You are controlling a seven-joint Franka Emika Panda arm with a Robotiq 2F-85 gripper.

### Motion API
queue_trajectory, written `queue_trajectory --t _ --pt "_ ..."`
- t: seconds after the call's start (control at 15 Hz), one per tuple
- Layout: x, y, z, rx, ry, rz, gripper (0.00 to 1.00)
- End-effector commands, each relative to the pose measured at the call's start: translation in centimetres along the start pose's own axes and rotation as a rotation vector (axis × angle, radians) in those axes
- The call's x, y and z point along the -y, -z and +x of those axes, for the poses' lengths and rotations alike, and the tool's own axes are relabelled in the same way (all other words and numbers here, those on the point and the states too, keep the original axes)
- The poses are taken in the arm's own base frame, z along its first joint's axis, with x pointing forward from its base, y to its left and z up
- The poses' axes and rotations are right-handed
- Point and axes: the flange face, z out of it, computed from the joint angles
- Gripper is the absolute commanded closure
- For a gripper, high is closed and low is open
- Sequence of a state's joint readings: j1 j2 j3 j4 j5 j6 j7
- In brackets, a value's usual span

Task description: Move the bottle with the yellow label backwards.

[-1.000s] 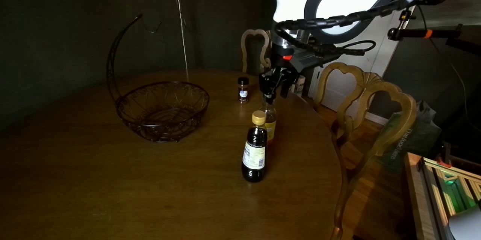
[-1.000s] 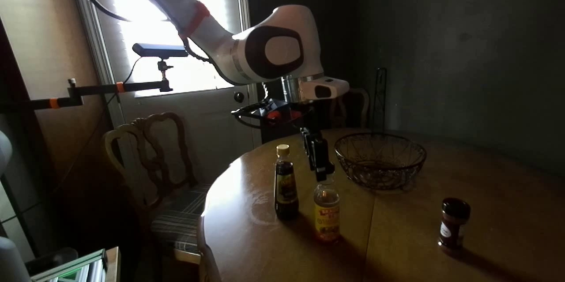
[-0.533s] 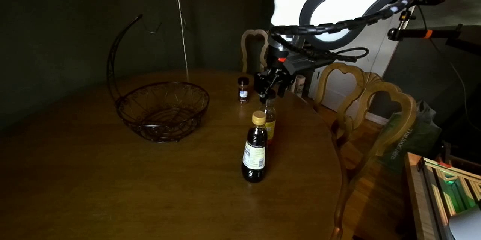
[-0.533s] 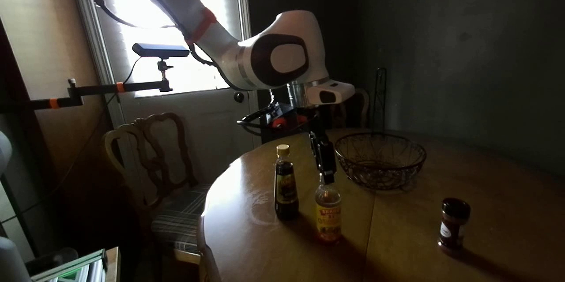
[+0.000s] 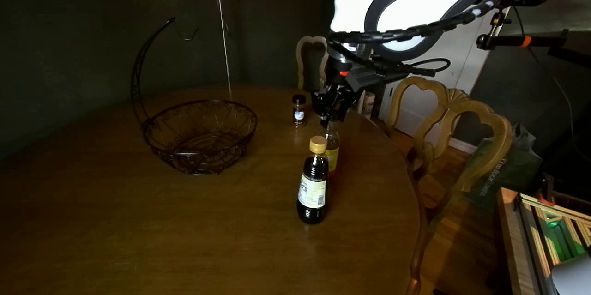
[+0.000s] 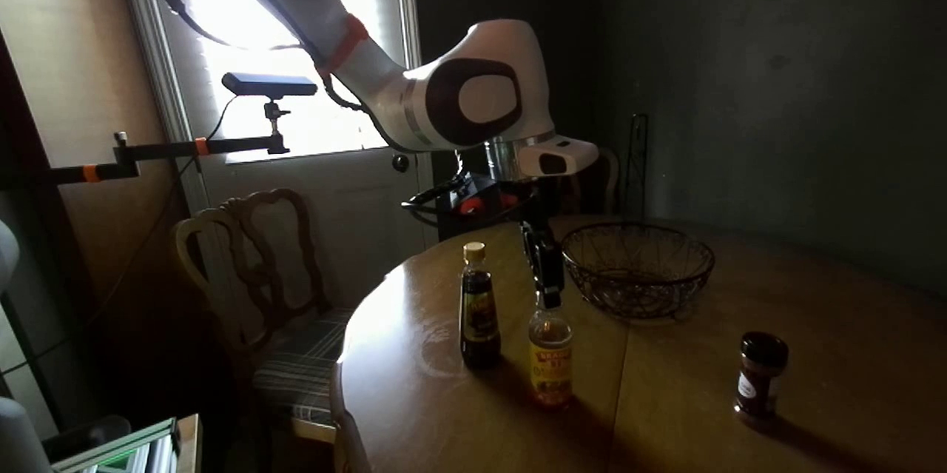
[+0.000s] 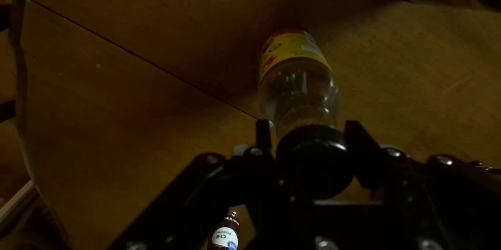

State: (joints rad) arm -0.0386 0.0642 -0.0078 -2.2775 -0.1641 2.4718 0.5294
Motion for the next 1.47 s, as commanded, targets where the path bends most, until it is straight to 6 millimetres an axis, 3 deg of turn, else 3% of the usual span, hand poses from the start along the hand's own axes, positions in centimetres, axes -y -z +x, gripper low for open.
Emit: queue_trajectory --t 0.0,0.4,0.6,0.67,0.93,1.0,1.4 --pt "-0.7 2.5 1.3 0.033 -0.027 -0.023 0.80" --pt "-2.1 8.9 7.9 -0.022 -0.057 -0.013 0.80" --pt "-1.4 10.5 10.6 -0.075 -0.064 0.041 0.80" --pt "-1.9 9.8 8.6 -0.061 -0.065 0.009 0.55" --pt "-1.3 9.9 10.1 -0.069 -0.066 0.025 0.55" --pt "-1.3 9.6 10.1 -0.065 -0.066 0.023 0.80" --pt "1.9 6.3 13.4 -0.096 -0.073 0.016 0.80"
